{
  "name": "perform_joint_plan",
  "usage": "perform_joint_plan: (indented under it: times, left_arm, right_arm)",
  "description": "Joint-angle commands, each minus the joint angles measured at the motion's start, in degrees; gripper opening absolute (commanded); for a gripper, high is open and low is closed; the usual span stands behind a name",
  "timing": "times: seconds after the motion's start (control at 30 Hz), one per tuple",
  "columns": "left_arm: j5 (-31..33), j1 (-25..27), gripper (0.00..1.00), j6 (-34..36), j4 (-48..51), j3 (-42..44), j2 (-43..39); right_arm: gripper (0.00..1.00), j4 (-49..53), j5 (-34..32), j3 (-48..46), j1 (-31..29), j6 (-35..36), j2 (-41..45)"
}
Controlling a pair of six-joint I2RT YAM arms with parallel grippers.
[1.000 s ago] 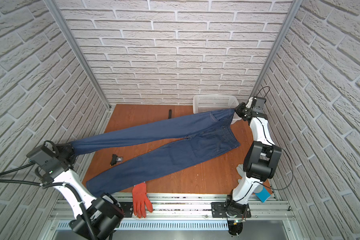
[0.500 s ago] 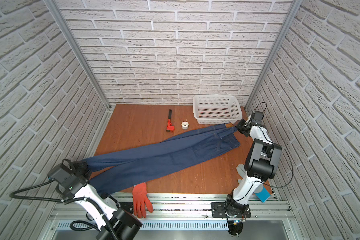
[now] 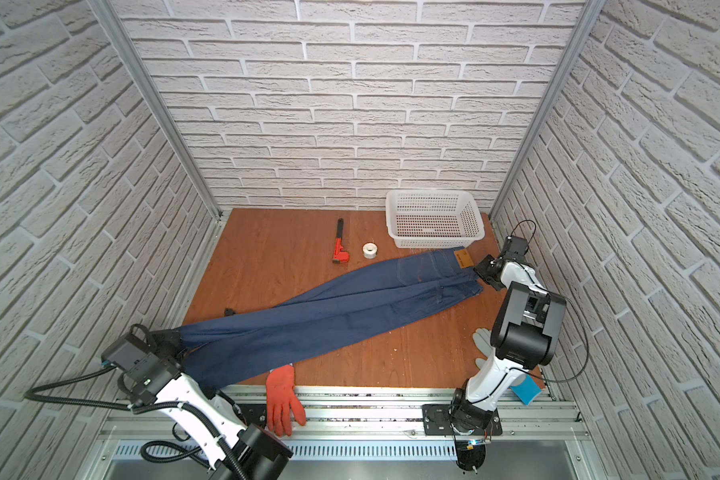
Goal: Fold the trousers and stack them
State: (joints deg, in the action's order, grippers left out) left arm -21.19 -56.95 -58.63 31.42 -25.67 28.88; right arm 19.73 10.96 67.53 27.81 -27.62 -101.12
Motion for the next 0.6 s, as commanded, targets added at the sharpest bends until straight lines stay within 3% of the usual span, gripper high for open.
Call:
perform_joint_plan:
  times: [0.0, 0.57]
  left_arm:
    - [3.3, -0.5, 0.0, 2.7, 3.1, -1.4, -1.0]
    - [8.1, -0.9, 0.0, 2.6, 9.9, -2.2, -1.6]
  right_arm:
    - [0.05, -0.6, -3.0, -0.2, 0.8, 1.3, 3.9]
    - [0.06, 3.1, -7.9, -3.3, 0.8, 4.2, 6.5]
